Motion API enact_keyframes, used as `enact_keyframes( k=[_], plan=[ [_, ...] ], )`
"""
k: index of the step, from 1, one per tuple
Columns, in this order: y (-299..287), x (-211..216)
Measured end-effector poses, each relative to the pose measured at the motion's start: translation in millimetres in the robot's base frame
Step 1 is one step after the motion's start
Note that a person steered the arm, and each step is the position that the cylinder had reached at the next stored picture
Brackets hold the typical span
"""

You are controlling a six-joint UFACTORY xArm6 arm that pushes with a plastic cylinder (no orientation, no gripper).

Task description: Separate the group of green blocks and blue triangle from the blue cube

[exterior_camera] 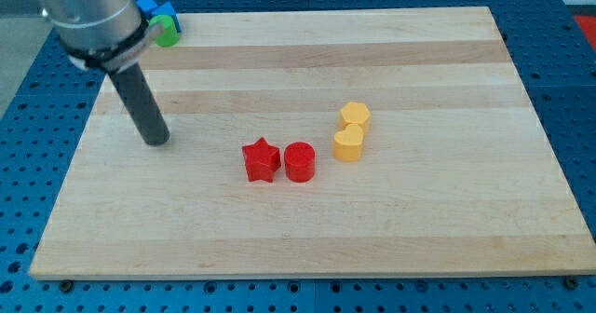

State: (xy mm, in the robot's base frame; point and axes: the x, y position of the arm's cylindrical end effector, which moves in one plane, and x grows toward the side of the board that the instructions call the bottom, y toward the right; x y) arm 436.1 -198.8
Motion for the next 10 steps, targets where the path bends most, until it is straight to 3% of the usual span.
enact_keyframes(
  k=[2,4,5,6,10],
  plan=[
    [-104.2,-56.1],
    [-105.9,-66.4],
    [-106.2,-89.6],
    [-106.2,-145.6],
    [-105.9,-198.0]
  ],
)
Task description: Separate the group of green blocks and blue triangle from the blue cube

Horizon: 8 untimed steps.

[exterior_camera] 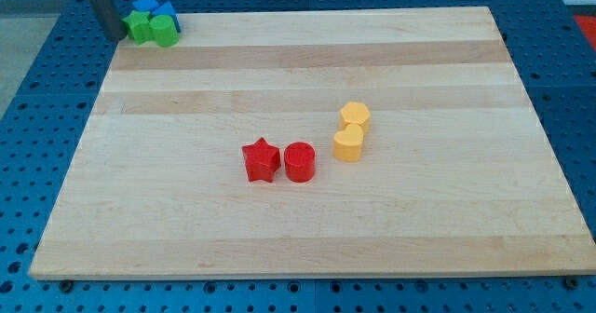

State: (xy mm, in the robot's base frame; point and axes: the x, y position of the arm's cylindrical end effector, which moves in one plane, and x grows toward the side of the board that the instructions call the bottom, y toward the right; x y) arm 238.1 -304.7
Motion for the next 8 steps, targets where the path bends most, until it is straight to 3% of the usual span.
enact_keyframes(
  k=[5,7,8],
  plan=[
    [4.8,-17.0],
    [123.1,28.6],
    [97.0,43.2]
  ],
)
